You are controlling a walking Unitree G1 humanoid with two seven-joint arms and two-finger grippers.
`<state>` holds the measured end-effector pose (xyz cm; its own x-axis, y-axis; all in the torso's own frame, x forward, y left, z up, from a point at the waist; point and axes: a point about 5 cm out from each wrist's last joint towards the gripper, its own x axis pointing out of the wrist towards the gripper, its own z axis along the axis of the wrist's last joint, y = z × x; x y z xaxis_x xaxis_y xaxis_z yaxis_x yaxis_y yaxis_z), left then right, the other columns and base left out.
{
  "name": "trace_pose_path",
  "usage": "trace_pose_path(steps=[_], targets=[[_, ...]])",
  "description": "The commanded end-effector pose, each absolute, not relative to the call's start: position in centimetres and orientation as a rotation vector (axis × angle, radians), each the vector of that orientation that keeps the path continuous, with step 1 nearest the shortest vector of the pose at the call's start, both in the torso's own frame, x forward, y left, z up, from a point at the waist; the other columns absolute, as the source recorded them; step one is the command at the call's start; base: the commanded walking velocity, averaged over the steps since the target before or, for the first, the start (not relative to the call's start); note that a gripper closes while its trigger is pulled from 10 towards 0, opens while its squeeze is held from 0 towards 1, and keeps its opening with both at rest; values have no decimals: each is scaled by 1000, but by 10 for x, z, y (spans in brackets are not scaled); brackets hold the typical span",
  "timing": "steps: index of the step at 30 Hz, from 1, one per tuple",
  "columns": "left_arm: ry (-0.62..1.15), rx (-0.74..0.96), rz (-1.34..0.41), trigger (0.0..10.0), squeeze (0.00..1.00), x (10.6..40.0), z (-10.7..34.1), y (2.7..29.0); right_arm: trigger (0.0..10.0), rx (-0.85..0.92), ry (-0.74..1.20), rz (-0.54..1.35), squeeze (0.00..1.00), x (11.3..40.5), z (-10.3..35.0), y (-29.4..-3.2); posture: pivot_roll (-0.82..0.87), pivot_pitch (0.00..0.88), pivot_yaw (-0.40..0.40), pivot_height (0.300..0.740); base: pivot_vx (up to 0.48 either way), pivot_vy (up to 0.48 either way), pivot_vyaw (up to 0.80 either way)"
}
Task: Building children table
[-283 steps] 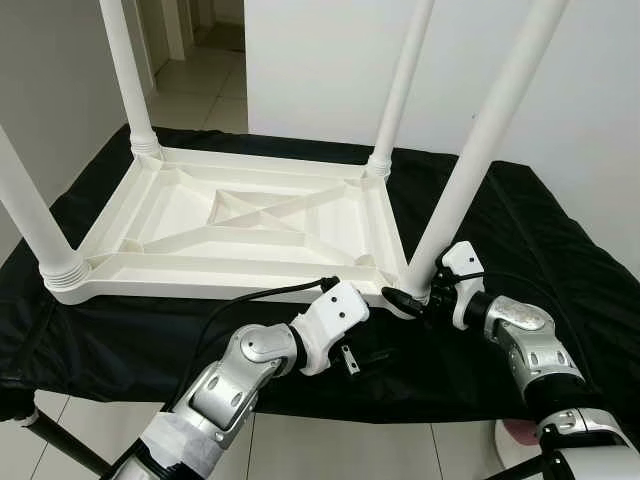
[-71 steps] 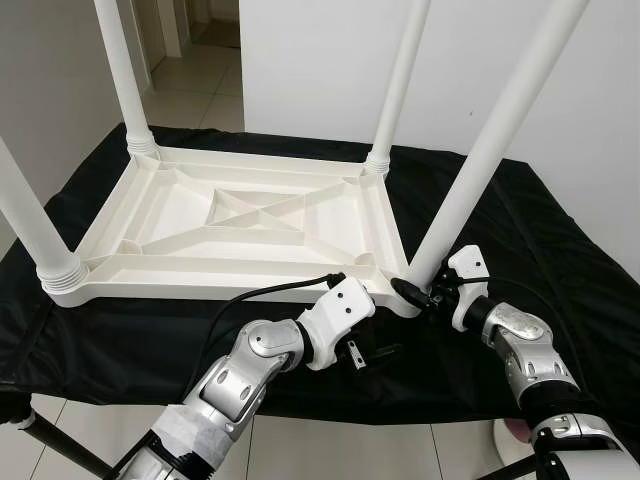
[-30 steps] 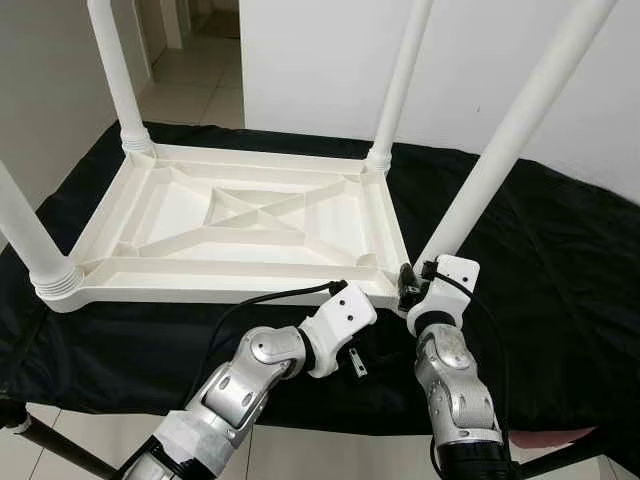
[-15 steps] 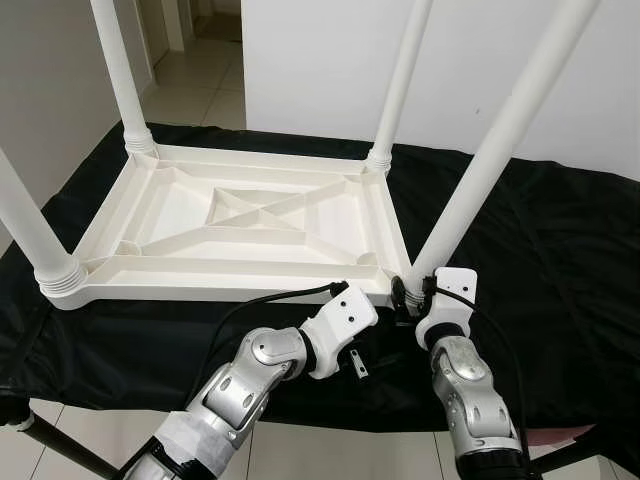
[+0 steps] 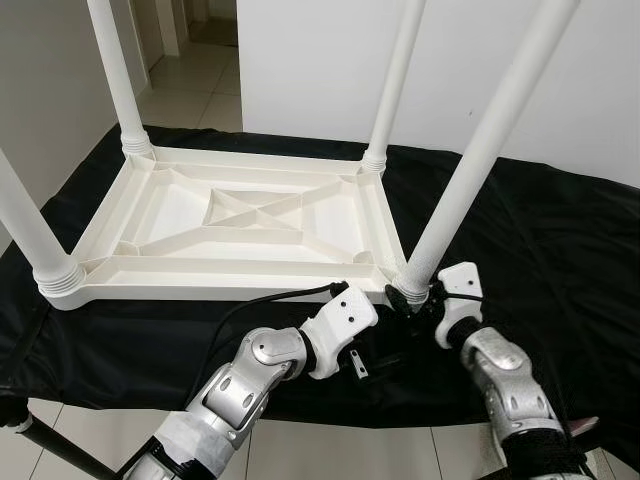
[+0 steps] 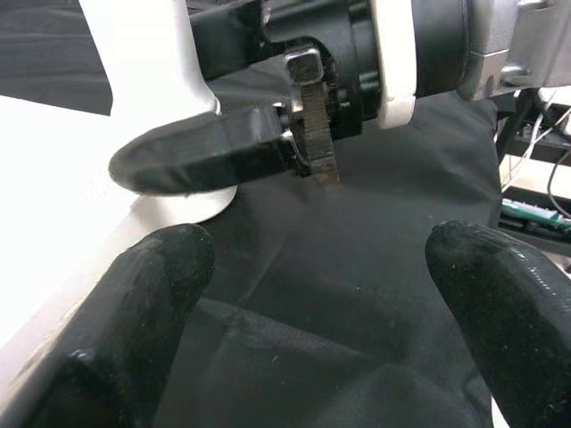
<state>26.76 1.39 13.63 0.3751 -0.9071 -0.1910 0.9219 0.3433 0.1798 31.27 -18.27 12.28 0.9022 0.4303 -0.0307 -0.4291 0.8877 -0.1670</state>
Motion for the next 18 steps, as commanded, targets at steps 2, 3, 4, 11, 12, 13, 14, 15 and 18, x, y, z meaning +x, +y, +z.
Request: trace_pose_path(steps=[2, 3, 4, 11, 12, 13, 14, 15, 18], targets=[[58, 297, -1200, 10000, 0, 267, 137, 14, 10000, -191, 5, 491, 0, 320, 124, -194, 63, 8, -71, 740, 0, 0, 0], [58, 297, -1200, 10000, 0, 267, 137, 14, 10000, -191, 5, 491, 0, 320, 124, -194, 63, 8, -71, 740, 0, 0, 0], [58, 297, -1198, 10000, 0, 268, 137, 14, 10000, -202, 7, 497, 0, 322, 124, -197, 64, 8, -69, 740, 0, 0, 0], [55, 300, -1196, 10000, 0, 269, 138, 15, 10000, -230, 18, 567, 0, 330, 123, -200, 62, 7, -60, 740, 0, 0, 0], [54, 302, -1197, 10000, 0, 270, 138, 15, 10000, -236, 19, 575, 0, 332, 123, -200, 61, 6, -59, 740, 0, 0, 0], [54, 302, -1197, 10000, 0, 270, 138, 15, 10000, -236, 19, 575, 0, 332, 123, -200, 61, 6, -59, 740, 0, 0, 0], [53, 302, -1198, 10000, 0, 270, 139, 15, 10000, -237, 19, 582, 0, 333, 123, -200, 61, 6, -58, 740, 0, 0, 0], [53, 303, -1198, 10000, 0, 271, 139, 14, 10000, -236, 21, 589, 0, 335, 123, -199, 59, 6, -55, 740, 0, 0, 0], [51, 306, -1200, 10000, 0, 272, 140, 14, 10000, -236, 17, 600, 0, 340, 124, -195, 55, 6, -50, 740, 0, 0, 0]])
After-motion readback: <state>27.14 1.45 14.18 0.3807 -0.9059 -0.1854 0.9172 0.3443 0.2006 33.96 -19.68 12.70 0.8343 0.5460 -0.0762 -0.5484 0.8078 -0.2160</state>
